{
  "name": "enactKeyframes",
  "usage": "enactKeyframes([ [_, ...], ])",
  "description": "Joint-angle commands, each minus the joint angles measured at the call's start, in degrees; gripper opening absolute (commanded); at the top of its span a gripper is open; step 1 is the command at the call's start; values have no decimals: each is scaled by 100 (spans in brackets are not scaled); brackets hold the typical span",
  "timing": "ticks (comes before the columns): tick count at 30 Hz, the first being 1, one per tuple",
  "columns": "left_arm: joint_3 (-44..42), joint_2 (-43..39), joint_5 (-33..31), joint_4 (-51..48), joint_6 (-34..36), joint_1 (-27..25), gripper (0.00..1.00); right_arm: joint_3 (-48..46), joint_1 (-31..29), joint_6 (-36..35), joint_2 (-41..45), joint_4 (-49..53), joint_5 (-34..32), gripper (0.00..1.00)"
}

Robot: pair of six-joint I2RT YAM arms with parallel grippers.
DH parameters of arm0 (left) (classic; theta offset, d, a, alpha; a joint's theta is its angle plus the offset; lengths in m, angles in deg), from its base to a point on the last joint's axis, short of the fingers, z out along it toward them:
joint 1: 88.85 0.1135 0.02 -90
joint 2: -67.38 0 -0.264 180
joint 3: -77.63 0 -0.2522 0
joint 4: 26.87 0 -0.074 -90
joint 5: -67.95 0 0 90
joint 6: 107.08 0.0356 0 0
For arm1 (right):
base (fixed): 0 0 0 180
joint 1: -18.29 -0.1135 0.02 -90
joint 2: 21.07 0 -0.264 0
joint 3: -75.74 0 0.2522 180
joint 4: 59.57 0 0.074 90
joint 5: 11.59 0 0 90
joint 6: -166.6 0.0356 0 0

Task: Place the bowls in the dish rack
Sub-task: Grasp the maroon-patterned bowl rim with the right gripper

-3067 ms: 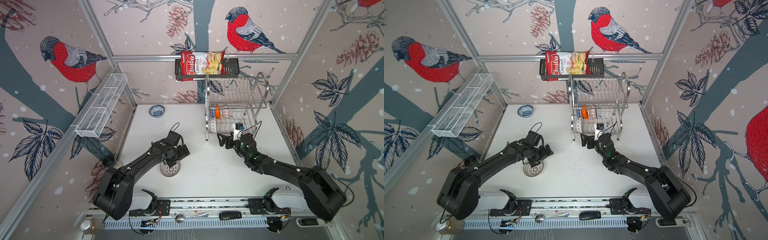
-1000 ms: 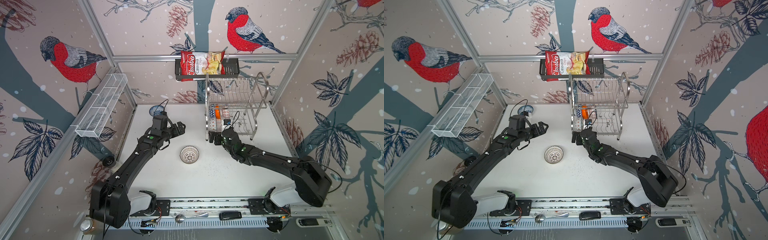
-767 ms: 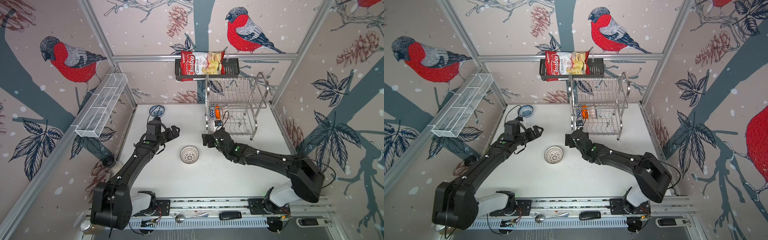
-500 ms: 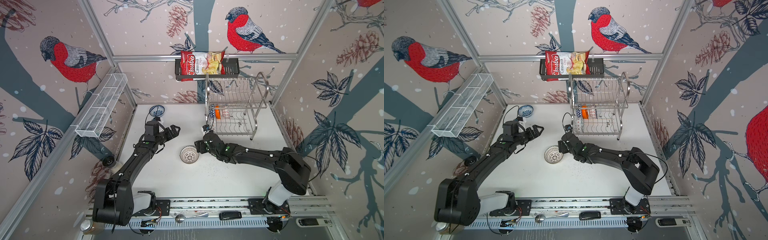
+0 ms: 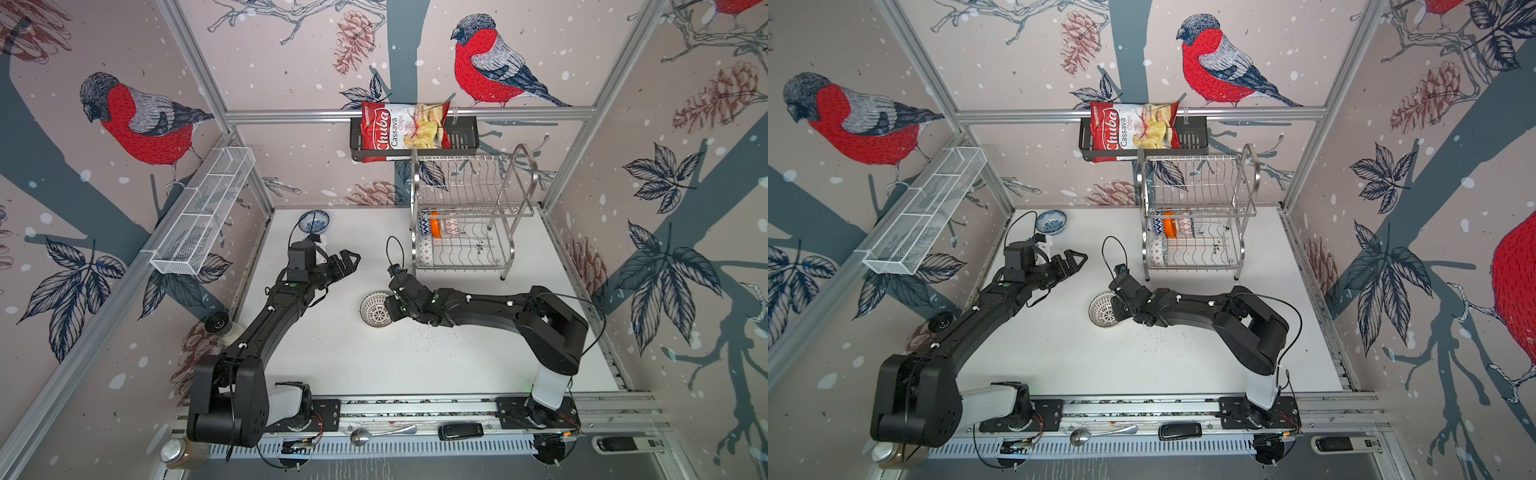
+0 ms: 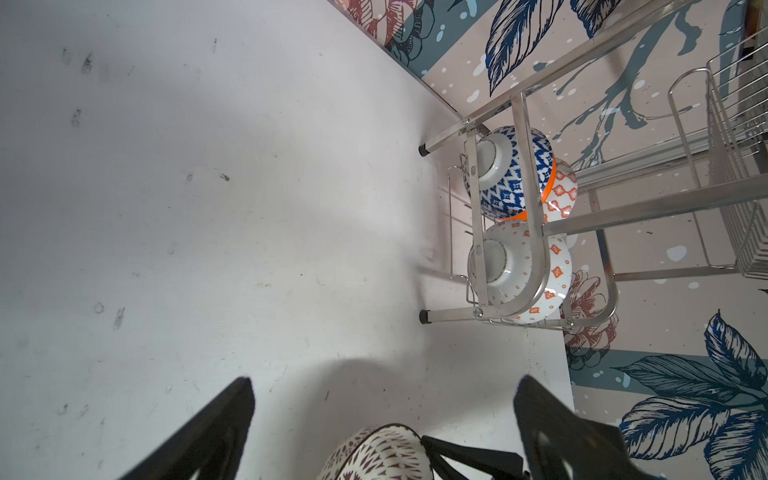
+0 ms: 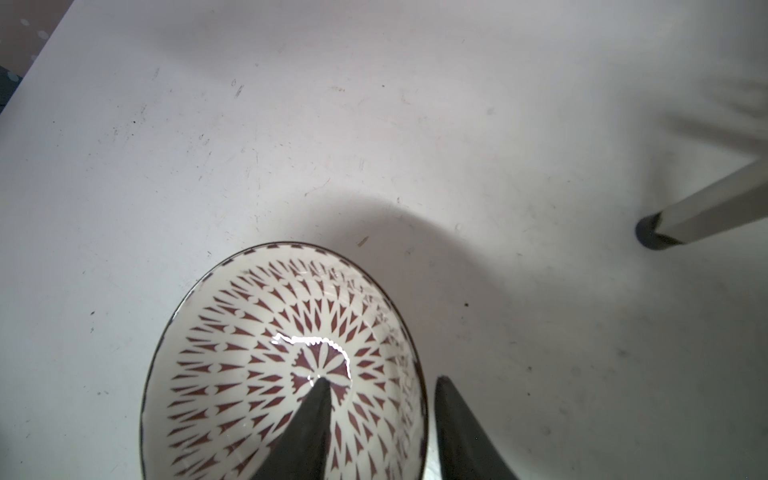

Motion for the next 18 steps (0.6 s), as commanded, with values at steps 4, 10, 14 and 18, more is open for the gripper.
enactKeyframes([
  [4, -52, -15, 161, 283, -35, 18, 98, -61, 85, 9, 2, 95, -32, 22],
  [10, -71, 97, 272, 339, -78, 18, 98, -481, 413, -73, 410, -26, -73, 5],
  [14, -80, 116, 271, 355, -103, 18, 98, -860, 684, -184, 913, 82, -67, 3],
  [18, -83, 160, 313, 391, -131, 18, 98, -1363, 1088, -286, 1616, 228, 5, 4],
])
